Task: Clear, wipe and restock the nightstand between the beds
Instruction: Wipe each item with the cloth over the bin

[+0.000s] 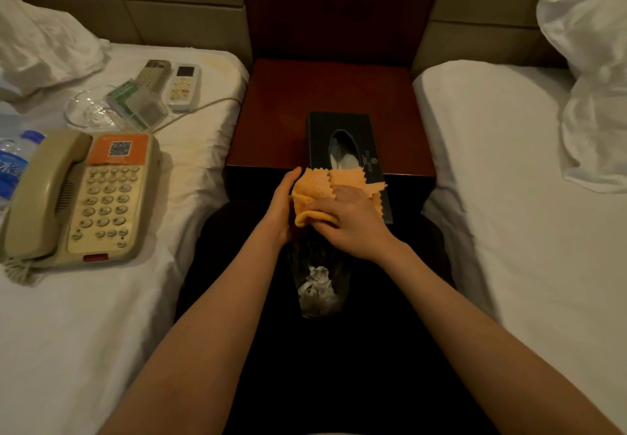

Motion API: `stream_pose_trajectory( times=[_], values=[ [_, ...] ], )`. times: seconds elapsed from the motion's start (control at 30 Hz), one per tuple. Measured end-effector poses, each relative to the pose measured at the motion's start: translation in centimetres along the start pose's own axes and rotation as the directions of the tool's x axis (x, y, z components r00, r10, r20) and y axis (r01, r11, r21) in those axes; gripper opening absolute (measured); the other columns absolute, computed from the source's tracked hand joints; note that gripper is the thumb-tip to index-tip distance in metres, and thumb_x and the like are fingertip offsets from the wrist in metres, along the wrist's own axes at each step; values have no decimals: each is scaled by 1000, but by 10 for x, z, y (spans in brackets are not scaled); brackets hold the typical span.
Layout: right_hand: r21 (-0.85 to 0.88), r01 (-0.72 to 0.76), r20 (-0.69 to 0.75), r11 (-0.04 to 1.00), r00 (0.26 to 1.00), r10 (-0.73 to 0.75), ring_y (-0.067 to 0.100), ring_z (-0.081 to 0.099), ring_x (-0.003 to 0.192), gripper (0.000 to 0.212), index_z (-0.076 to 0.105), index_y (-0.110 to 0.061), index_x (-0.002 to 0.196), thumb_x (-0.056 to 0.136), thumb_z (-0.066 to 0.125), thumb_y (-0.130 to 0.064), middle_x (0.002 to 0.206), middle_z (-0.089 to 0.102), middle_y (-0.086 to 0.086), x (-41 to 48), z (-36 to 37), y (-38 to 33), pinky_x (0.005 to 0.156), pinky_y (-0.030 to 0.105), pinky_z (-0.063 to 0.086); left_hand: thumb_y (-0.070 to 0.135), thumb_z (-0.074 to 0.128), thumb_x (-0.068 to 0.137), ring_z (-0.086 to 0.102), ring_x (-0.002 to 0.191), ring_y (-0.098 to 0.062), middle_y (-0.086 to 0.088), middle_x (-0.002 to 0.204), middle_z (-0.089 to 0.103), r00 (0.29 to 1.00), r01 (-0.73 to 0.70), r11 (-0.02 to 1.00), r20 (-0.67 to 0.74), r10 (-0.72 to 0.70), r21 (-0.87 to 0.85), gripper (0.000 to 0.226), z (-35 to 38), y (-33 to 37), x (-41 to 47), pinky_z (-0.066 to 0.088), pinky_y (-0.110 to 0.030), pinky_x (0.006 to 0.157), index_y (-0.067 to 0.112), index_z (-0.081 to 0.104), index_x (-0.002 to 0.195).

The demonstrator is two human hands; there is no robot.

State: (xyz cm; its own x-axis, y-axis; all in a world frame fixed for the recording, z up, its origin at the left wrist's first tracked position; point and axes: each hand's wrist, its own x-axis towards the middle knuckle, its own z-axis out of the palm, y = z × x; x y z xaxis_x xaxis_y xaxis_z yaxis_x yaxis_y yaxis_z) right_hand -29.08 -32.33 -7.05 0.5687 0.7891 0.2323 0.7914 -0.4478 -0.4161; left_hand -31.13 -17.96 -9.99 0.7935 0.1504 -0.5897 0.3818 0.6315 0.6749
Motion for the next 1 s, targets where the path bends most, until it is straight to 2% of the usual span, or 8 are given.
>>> stream_pose_trajectory(
  times=[0.1,0.17,0.27,0.37,0.57,0.73,0.8,1.0],
  values=[
    [-6,-94,-162,996,983,91,30,60,83,38,72,-20,102,80,46,-39,83,66,8,-13,6,13,78,35,40,42,65,81,59,69,-16,-3,81,61,998,58,989,-46,-52,135,27,11,3,1,49,-27,62,16,65,90],
    [67,-288,-277,955,914,295,32,60,90,37,71,-20,104,83,48,-39,91,67,12,-20,6,27,82,39,43,36,72,77,64,77,-20,-8,92,67,994,96,977,-72,-84,190,28,17,3,1,54,-32,67,16,67,96],
    [466,-492,-250,735,724,643,18,57,97,28,65,-21,113,92,53,-35,103,62,-1,-18,0,41,79,27,40,29,76,76,66,83,-23,-11,102,68,991,79,972,-126,-52,220,33,28,4,-2,54,-33,65,12,69,103],
    [721,-488,-79,492,647,758,7,49,109,38,54,-23,128,92,56,-35,120,54,-9,-9,-4,45,93,25,39,30,81,67,67,91,-27,-13,104,68,978,28,974,-205,19,226,47,28,8,-2,56,-35,72,10,68,107],
    [908,-399,138,129,574,807,21,56,108,42,42,-22,137,96,50,-29,120,56,2,14,-12,46,94,36,48,37,85,48,67,97,-29,-13,109,70,995,48,943,-98,-16,331,73,2,20,-19,55,-35,77,11,68,113],
    [950,-303,101,73,522,847,19,59,87,29,45,-21,125,96,46,-24,105,59,7,42,-35,59,78,32,50,24,61,83,68,64,-17,-4,75,72,997,34,900,48,-60,434,13,-10,32,-44,53,-24,61,14,70,84],
    [951,-304,120,56,529,840,13,58,75,19,49,-23,114,96,47,-25,89,58,2,49,-49,63,66,25,48,20,54,89,67,52,-14,-2,62,71,996,33,897,62,-67,441,27,-16,37,-49,53,-19,53,15,73,70],
    [793,-607,385,54,568,727,17,55,59,13,55,-19,82,91,50,-26,68,55,5,53,-75,94,69,34,47,18,70,60,67,51,-16,-7,64,71,988,91,855,62,-142,510,10,-34,57,-69,54,-21,56,10,76,59]
  ],
)
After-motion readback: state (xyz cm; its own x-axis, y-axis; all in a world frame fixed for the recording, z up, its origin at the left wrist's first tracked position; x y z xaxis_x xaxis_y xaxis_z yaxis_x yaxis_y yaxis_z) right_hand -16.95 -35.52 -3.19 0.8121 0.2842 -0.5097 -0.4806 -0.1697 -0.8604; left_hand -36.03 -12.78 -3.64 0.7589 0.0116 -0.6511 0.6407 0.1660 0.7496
